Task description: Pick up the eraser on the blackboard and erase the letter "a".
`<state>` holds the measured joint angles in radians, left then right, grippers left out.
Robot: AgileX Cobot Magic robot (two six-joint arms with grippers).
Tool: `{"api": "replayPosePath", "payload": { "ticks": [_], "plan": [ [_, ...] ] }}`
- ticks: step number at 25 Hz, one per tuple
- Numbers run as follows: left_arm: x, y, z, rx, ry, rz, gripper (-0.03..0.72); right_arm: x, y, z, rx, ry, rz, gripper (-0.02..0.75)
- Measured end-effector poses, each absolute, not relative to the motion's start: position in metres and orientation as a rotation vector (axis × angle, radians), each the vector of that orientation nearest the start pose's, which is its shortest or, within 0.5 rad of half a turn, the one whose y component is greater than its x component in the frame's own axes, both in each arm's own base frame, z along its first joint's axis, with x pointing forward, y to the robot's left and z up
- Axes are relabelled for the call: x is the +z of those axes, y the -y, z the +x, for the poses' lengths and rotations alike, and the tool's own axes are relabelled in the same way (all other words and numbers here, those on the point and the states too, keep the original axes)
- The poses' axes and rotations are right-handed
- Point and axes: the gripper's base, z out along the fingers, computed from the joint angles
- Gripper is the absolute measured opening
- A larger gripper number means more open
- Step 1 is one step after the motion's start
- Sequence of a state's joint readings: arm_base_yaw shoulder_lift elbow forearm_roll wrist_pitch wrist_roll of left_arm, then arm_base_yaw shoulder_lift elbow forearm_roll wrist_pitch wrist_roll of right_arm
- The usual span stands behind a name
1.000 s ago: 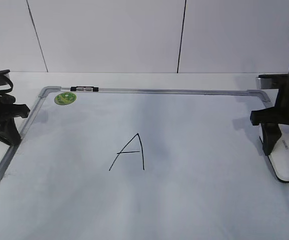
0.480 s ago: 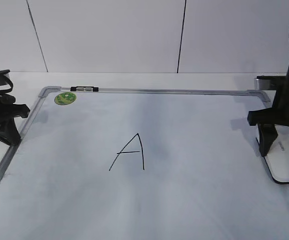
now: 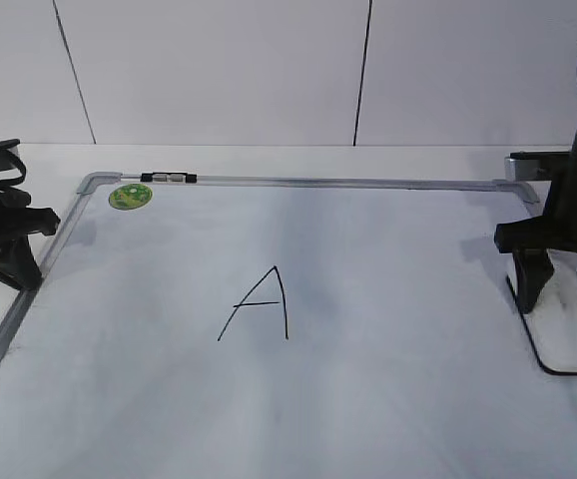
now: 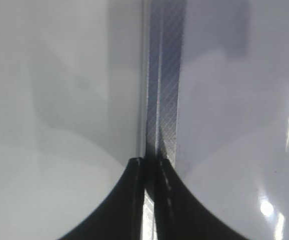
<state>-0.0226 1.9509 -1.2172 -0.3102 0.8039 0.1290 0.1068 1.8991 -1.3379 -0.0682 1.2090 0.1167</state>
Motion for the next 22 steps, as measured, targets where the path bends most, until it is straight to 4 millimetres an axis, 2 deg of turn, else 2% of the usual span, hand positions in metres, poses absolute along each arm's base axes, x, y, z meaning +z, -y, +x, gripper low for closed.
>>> {"api": "replayPosePath", "payload": {
  "ticks": [4,18,22],
  "plan": [
    [0.1496,0.0283,0.3662,-0.345,-2.989,-0.077,0.015,0.1927,-0.0316,0.3494,-0.120,-3.242,-0.029,0.626],
    [0.1496,0.0284,0.3662,-0.347,-2.989,-0.079,0.014,0.1927,-0.0307,0.3500,-0.137,-3.234,-0.041,0.631],
    [0.1496,0.0284,0.3662,-0.347,-2.989,-0.079,0.015,0.2002,-0.0311,0.3557,-0.133,-3.204,-0.039,0.631]
  ]
}}
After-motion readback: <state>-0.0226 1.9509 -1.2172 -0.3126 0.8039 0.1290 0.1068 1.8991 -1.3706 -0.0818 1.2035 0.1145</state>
